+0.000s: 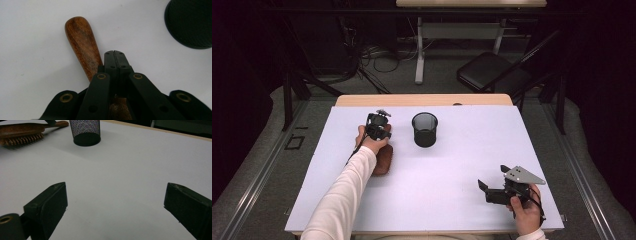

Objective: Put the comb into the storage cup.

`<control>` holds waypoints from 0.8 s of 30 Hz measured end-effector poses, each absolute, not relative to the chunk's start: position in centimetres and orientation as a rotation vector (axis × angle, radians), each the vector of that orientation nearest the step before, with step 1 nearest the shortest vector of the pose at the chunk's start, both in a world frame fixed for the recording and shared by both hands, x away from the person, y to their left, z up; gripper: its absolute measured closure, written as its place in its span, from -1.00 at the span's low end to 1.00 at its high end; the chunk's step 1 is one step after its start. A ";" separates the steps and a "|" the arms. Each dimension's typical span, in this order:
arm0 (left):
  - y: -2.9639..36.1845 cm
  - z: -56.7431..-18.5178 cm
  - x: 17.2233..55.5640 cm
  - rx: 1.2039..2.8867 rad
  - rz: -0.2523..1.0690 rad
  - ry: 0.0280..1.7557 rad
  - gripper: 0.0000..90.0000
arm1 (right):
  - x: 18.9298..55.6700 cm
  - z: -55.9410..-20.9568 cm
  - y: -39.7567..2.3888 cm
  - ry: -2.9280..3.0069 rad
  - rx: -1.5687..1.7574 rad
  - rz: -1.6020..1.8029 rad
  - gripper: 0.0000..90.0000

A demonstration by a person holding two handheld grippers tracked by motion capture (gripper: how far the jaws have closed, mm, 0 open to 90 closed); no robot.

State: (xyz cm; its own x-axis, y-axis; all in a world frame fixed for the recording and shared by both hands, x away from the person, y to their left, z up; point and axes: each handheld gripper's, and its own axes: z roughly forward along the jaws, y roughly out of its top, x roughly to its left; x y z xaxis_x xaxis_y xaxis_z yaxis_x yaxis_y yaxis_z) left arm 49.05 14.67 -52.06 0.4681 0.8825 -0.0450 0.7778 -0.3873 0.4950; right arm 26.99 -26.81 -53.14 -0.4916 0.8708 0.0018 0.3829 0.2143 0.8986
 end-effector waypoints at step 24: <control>17.5 -52.4 48.9 2.319 0.324 1.448 1.00 | 27.0 -53.3 -26.7 1.996 1.158 1.230 -0.85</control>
State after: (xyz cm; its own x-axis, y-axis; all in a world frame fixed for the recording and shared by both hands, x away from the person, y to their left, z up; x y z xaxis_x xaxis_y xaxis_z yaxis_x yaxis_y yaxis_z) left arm 48.90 17.53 -52.37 0.4405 0.8977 -0.0086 0.8087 -0.3926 0.4379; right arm 27.02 -26.73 -53.29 -0.4988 0.8667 0.0049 0.3936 0.2215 0.8922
